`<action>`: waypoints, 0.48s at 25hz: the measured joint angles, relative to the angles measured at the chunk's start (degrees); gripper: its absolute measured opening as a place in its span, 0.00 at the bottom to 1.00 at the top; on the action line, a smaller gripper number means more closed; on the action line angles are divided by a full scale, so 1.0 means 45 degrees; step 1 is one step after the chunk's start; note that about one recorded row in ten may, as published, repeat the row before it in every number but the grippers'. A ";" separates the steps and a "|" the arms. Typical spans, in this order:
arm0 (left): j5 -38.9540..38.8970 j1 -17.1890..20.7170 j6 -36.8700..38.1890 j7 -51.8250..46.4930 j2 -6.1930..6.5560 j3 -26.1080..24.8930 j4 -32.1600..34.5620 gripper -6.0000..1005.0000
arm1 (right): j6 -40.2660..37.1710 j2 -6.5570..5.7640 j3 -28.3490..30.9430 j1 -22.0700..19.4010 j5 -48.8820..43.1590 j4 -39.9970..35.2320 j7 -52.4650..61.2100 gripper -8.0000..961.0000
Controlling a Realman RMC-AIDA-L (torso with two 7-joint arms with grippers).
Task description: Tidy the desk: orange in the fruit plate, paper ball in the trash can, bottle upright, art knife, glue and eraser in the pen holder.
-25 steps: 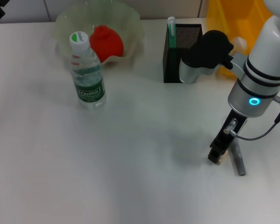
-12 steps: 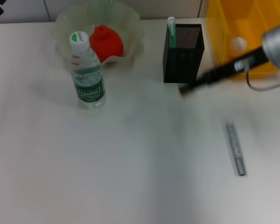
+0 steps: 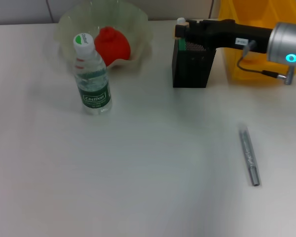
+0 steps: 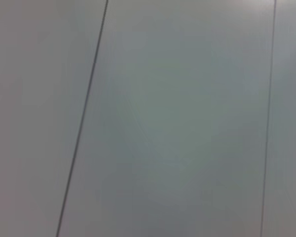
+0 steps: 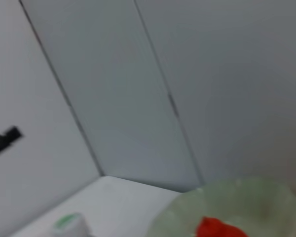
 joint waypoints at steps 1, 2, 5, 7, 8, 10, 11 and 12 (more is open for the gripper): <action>0.0000 0.0021 -0.0036 0.0001 0.0000 -0.0031 -0.0005 0.71 | 0.0299 -0.0002 -0.0060 0.0081 0.0006 0.0116 -0.0106 0.41; 0.0000 0.0065 -0.0086 0.0010 0.0003 -0.0051 -0.0013 0.71 | 0.0634 0.0000 -0.0181 0.0138 0.0005 0.0164 -0.0158 0.41; -0.0001 0.0100 -0.0100 0.0020 0.0006 -0.0115 -0.0012 0.71 | 0.1199 -0.0020 -0.0440 0.0127 -0.0010 -0.0017 -0.0056 0.42; -0.0001 0.0110 -0.0101 0.0024 0.0006 -0.0157 -0.0013 0.71 | 0.1208 -0.0053 -0.0546 0.0025 -0.0079 -0.0342 0.0173 0.42; -0.0001 0.0133 -0.0108 0.0026 0.0006 -0.0204 -0.0020 0.71 | 0.1199 -0.0066 -0.0640 -0.0052 -0.0193 -0.0603 0.0403 0.42; -0.0001 0.0153 -0.0117 0.0027 0.0006 -0.0217 -0.0030 0.71 | 0.1203 -0.0083 -0.0806 -0.0183 -0.0594 -0.1104 0.0961 0.42; -0.0007 0.0158 -0.0118 0.0028 0.0006 -0.0224 -0.0031 0.71 | 0.1210 -0.0086 -0.0859 -0.0227 -0.0843 -0.1310 0.1210 0.42; -0.0007 0.0158 -0.0118 0.0028 0.0006 -0.0225 -0.0032 0.71 | 0.1214 -0.0087 -0.0878 -0.0228 -0.1090 -0.1441 0.1401 0.42</action>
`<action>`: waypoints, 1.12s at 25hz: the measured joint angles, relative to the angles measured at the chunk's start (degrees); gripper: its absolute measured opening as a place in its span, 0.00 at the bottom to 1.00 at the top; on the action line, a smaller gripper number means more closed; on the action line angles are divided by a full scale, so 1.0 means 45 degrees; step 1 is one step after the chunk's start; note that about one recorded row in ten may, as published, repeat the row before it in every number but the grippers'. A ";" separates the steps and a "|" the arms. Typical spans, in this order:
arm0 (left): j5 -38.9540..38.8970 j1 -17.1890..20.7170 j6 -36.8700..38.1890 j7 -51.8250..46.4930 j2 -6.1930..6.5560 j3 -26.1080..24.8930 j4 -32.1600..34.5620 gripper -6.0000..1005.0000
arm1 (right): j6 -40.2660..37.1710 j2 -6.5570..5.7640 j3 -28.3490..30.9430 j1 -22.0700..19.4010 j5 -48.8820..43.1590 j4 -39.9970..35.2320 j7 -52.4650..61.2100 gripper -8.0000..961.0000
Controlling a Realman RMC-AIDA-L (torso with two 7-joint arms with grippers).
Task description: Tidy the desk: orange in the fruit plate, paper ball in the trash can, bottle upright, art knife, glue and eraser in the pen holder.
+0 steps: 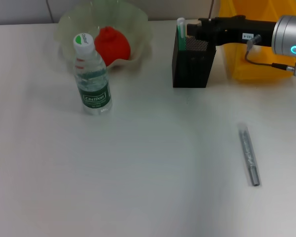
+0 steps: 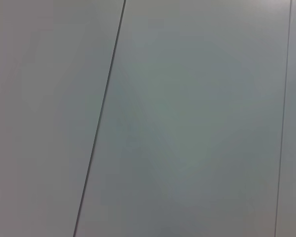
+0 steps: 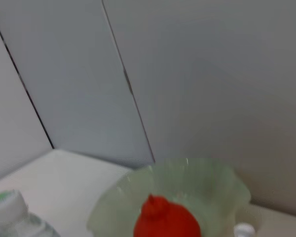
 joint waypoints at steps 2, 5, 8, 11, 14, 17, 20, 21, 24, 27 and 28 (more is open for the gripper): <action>0.0000 -0.0011 0.0000 0.0004 -0.0002 -0.0002 0.0000 0.71 | 0.0017 -0.0002 -0.0002 0.0054 -0.0451 -0.0040 0.0180 0.42; -0.0002 -0.0048 -0.0004 0.0021 -0.0002 -0.0004 -0.0031 0.71 | 0.0272 -0.0001 -0.0001 0.0154 -0.0837 0.0041 0.0223 0.42; -0.0002 -0.0066 -0.0009 0.0052 -0.0002 -0.0003 -0.0099 0.71 | 0.0584 0.0013 -0.0001 0.0270 -0.0896 0.0280 0.0148 0.42; -0.0002 -0.0090 -0.0020 0.0128 -0.0002 -0.0003 -0.0279 0.71 | 0.0672 0.0013 -0.0002 0.0373 -0.0862 0.0457 -0.0037 0.43; 0.0000 -0.0042 -0.0020 0.0133 -0.0006 -0.0003 -0.0290 0.71 | 0.0694 0.0046 0.0015 0.0388 -0.0644 0.0442 -0.0396 0.43; 0.0000 0.0017 -0.0012 0.0136 -0.0016 -0.0003 -0.0296 0.71 | 0.0685 0.0066 -0.0014 0.0474 -0.0236 0.0481 -0.0773 0.43; -0.0001 0.0128 0.0006 0.0136 -0.0020 -0.0003 -0.0343 0.71 | 0.0682 0.0071 -0.0015 0.0555 -0.0041 0.0510 -0.0907 0.43; -0.0002 0.0156 0.0024 0.0136 -0.0021 -0.0003 -0.0376 0.71 | 0.0682 0.0072 -0.0015 0.0571 -0.0012 0.0501 -0.0906 0.43; -0.0016 0.0199 0.0073 0.0137 -0.0022 -0.0073 -0.0453 0.71 | 0.0678 0.0070 -0.0014 0.0596 0.0029 0.0462 -0.0843 0.43; -0.0017 0.0210 0.0078 0.0137 -0.0022 -0.0100 -0.0466 0.71 | 0.0688 0.0053 0.0024 0.0602 0.0041 0.0490 -0.0832 0.44; -0.0017 0.0228 0.0082 0.0137 -0.0022 -0.0115 -0.0469 0.71 | 0.0689 0.0048 0.0032 0.0594 0.0043 0.0496 -0.0829 0.46</action>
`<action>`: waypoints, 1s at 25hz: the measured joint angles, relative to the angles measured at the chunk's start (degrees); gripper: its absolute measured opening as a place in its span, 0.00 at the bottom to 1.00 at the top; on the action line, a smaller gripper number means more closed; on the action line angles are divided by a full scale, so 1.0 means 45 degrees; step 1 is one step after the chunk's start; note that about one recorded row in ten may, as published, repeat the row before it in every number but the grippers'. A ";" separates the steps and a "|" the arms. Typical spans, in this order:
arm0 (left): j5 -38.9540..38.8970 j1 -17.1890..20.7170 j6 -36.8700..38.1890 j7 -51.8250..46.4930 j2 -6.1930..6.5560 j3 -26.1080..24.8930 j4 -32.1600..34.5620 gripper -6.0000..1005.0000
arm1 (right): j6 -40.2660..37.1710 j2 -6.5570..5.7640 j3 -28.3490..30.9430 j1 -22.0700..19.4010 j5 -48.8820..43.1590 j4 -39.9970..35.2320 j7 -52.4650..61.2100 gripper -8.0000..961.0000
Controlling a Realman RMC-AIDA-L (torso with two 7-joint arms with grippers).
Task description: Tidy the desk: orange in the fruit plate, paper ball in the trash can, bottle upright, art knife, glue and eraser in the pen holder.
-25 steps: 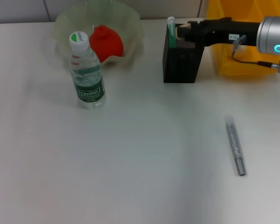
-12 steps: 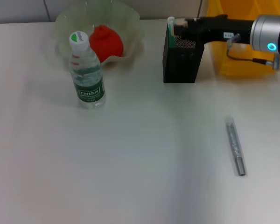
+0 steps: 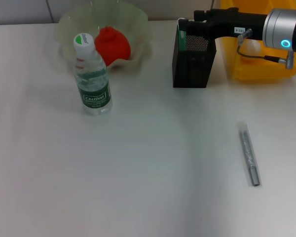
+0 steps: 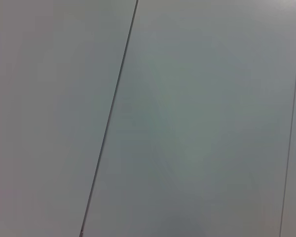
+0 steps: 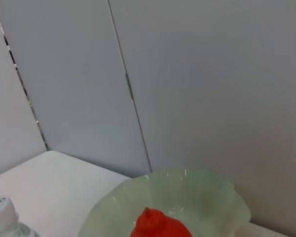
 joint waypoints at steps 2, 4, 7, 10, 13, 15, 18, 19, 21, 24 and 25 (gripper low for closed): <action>0.0000 0.0001 0.0001 0.0000 0.0001 -0.0002 0.0000 0.71 | 0.0003 -0.0003 0.0004 -0.0048 0.0003 0.0003 0.0050 0.52; -0.0001 0.0000 0.0001 0.0000 0.0000 -0.0003 0.0000 0.71 | 0.0000 -0.0004 -0.0012 -0.0110 0.0004 -0.0016 0.0216 0.58; -0.0001 -0.0057 0.0020 0.0000 0.0000 0.0006 0.0000 0.71 | -0.0179 -0.0013 -0.0026 -0.0191 0.0002 -0.0112 0.0521 0.61; -0.0001 -0.0080 0.0020 0.0008 0.0000 0.0041 0.0000 0.71 | -0.0475 -0.0026 -0.0082 -0.0280 -0.0171 -0.0478 0.1157 0.60; 0.0001 -0.0082 0.0036 0.0017 0.0001 0.0058 -0.0001 0.71 | -0.1350 -0.0064 -0.0359 -0.0643 -0.0779 -0.2158 0.3066 0.60; 0.0002 -0.0077 0.0049 0.0018 0.0001 0.0039 0.0000 0.71 | -0.1927 -0.0069 -0.0648 -0.0878 -0.1766 -0.3713 0.4567 0.60; 0.0003 -0.0077 0.0055 0.0019 0.0001 0.0019 0.0000 0.71 | -0.2439 -0.0069 -0.0992 -0.1024 -0.3096 -0.5306 0.6312 0.59; 0.0003 -0.0077 0.0055 0.0019 0.0001 0.0019 0.0000 0.71 | -0.2752 -0.0062 -0.1178 -0.1056 -0.3954 -0.6168 0.7288 0.59; 0.0003 -0.0084 0.0060 0.0019 0.0001 0.0018 -0.0001 0.71 | -0.3612 -0.0038 -0.1475 -0.0928 -0.5624 -0.7525 0.9006 0.59; 0.0003 -0.0091 0.0060 0.0020 0.0002 0.0036 -0.0001 0.71 | -0.5255 -0.0022 -0.1838 -0.0268 -0.7964 -0.8611 1.1492 0.59; 0.0003 -0.0090 0.0046 0.0020 0.0002 0.0035 -0.0001 0.71 | -0.6265 -0.0038 -0.2115 0.0290 -0.9106 -0.8726 1.2742 0.59</action>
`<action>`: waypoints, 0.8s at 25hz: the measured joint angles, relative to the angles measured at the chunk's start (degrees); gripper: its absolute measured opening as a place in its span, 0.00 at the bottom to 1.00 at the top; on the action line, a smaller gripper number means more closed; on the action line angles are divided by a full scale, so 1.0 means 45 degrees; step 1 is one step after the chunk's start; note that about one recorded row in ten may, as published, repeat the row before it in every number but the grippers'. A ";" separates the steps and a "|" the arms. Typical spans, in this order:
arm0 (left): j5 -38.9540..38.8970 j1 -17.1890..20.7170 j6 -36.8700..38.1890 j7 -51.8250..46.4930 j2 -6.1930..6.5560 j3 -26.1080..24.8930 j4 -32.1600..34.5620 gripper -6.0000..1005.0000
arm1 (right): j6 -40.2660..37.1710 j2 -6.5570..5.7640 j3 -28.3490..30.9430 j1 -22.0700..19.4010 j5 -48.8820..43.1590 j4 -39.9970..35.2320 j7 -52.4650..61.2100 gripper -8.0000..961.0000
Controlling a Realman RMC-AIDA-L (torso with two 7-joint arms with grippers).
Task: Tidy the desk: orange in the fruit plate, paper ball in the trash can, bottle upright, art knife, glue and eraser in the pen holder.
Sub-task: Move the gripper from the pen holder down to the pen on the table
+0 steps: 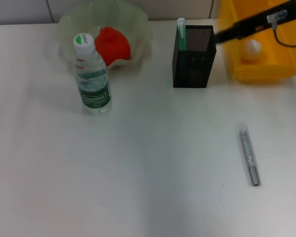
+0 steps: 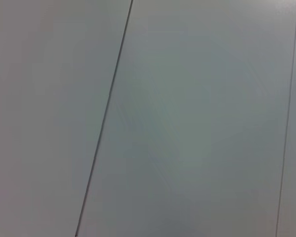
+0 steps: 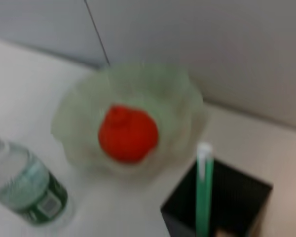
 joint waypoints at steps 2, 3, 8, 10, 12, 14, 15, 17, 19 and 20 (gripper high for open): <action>0.0001 0.0000 -0.0017 0.0000 0.0000 -0.0018 0.0001 0.71 | -0.0382 -0.0003 -0.0164 0.0228 -0.0445 0.0025 0.0463 0.59; 0.0000 0.0000 -0.0021 0.0000 0.0000 -0.0022 0.0000 0.71 | -0.0784 0.0001 -0.0407 0.0428 -0.0965 0.0108 0.0916 0.59; 0.0000 0.0003 -0.0058 0.0001 0.0000 -0.0036 0.0030 0.71 | -0.1839 0.0034 -0.1737 0.1051 -0.3942 0.0684 0.2785 0.59; 0.0000 -0.0007 -0.0061 0.0008 0.0008 -0.0039 0.0053 0.71 | -0.2013 0.0053 -0.1919 0.1092 -0.4293 0.1075 0.3119 0.59; 0.0000 -0.0026 -0.0064 0.0039 0.0014 -0.0038 0.0084 0.71 | -0.1959 0.0064 -0.1936 0.1043 -0.4294 0.1217 0.3150 0.59; 0.0000 -0.0047 -0.0063 0.0103 0.0016 -0.0039 0.0096 0.71 | -0.1659 0.0090 -0.1958 0.0907 -0.4239 0.1661 0.3178 0.59; 0.0000 -0.0060 -0.0063 0.0125 0.0017 -0.0040 0.0100 0.71 | -0.1310 0.0102 -0.1964 0.0816 -0.3987 0.2186 0.3176 0.59; 0.0000 -0.0060 -0.0063 0.0125 0.0017 -0.0040 0.0100 0.71 | -0.1123 0.0102 -0.1965 0.0772 -0.3713 0.2482 0.3134 0.59; 0.0002 -0.0142 -0.0063 0.0172 0.0020 -0.0032 0.0099 0.71 | -0.0927 0.0099 -0.1968 0.0719 -0.3319 0.2880 0.3062 0.59; 0.0022 -0.0191 -0.0063 0.0199 0.0020 -0.0020 0.0084 0.71 | -0.0708 0.0091 -0.1972 0.0620 -0.3148 0.3207 0.3021 0.59</action>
